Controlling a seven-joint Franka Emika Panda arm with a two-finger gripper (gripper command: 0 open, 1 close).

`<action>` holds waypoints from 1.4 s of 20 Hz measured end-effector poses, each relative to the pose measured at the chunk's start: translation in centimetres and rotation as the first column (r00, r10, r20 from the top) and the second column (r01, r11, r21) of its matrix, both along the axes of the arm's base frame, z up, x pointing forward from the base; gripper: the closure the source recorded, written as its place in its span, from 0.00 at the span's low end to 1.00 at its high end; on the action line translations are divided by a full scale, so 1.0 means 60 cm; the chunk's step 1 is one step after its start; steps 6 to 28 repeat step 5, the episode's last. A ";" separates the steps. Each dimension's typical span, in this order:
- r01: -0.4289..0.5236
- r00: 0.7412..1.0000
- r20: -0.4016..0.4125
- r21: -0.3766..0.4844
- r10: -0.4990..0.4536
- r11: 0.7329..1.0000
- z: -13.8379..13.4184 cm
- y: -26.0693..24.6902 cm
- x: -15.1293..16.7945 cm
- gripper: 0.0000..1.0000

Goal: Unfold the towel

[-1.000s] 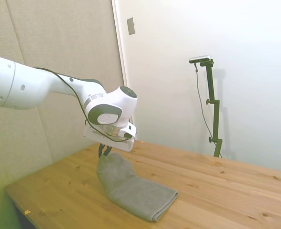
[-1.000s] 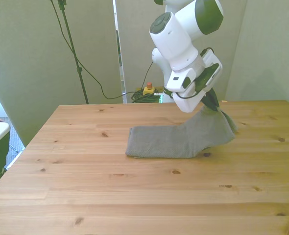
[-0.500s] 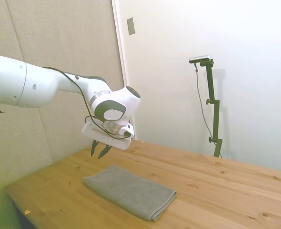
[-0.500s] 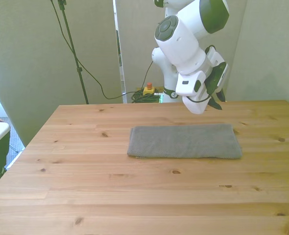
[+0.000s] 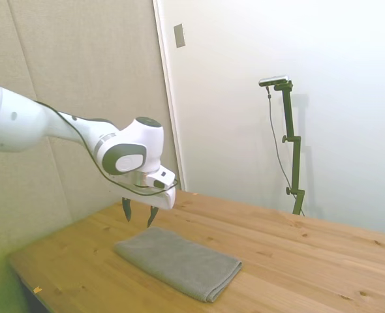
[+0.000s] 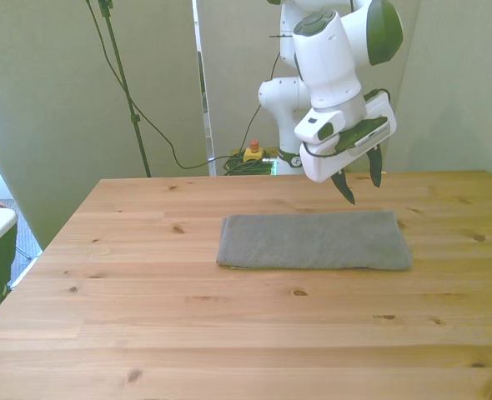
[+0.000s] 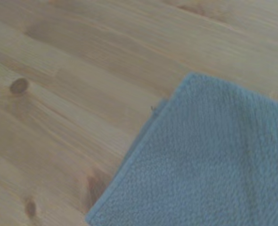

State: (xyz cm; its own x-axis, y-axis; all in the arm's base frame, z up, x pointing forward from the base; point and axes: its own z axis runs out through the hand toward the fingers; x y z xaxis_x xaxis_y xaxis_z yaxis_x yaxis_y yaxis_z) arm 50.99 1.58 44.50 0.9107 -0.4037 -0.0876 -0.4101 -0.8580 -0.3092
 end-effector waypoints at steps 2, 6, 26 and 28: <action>0.072 0.997 -0.004 -0.061 -0.073 0.996 0.007 0.027 -0.054 0.00; 0.167 0.986 0.008 -0.160 -0.168 0.973 0.031 0.058 -0.133 0.00; 0.167 0.986 0.008 -0.160 -0.168 0.973 0.031 0.058 -0.133 0.00; 0.167 0.986 0.008 -0.160 -0.168 0.973 0.031 0.058 -0.133 0.00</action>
